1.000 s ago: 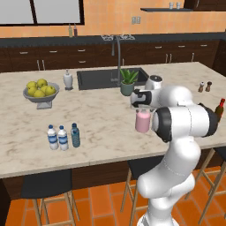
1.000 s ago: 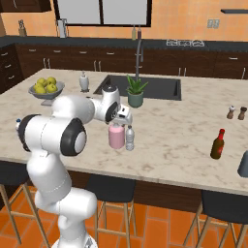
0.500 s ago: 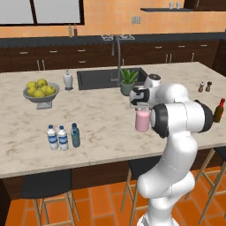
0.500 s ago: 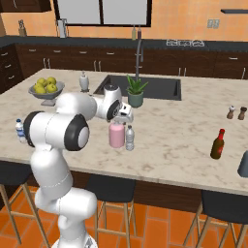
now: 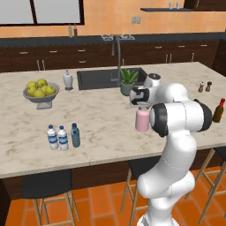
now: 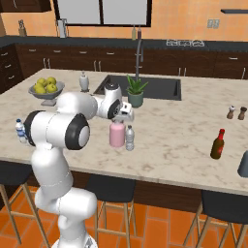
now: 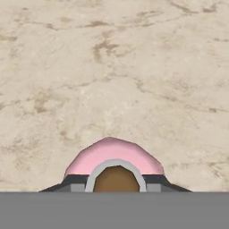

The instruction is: Move the plastic bottles in the middle to the plastics group, and the glass bottles in the middle to the glass group.

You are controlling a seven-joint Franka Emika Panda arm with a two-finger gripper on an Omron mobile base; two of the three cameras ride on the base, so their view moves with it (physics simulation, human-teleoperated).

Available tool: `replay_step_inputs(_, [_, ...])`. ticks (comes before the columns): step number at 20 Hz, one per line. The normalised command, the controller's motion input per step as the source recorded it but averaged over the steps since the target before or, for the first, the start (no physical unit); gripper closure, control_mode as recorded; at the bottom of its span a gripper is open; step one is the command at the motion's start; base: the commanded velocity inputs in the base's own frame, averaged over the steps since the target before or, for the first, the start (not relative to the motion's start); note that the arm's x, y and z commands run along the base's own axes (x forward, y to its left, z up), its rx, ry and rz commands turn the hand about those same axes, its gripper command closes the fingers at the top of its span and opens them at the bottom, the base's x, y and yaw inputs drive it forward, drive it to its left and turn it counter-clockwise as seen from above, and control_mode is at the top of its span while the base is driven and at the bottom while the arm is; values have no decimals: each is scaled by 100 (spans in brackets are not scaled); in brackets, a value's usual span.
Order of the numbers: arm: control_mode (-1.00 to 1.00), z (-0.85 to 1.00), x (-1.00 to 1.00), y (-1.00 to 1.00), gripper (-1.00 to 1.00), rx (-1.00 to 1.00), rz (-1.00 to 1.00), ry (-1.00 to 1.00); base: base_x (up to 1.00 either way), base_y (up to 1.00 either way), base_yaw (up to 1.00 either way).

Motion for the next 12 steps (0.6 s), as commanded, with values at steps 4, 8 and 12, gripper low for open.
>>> replay_step_inputs(4, [-100, 19, -36, 0, 100, 0, 0, -9, 0, 0, 0])
replay_step_inputs(8, [-100, 35, -58, 0, 100, 0, 3, -1, 0, 0, 0])
replay_step_inputs(12, [-100, 40, -65, 0, 100, 0, 16, 0, 0, 0, 0])
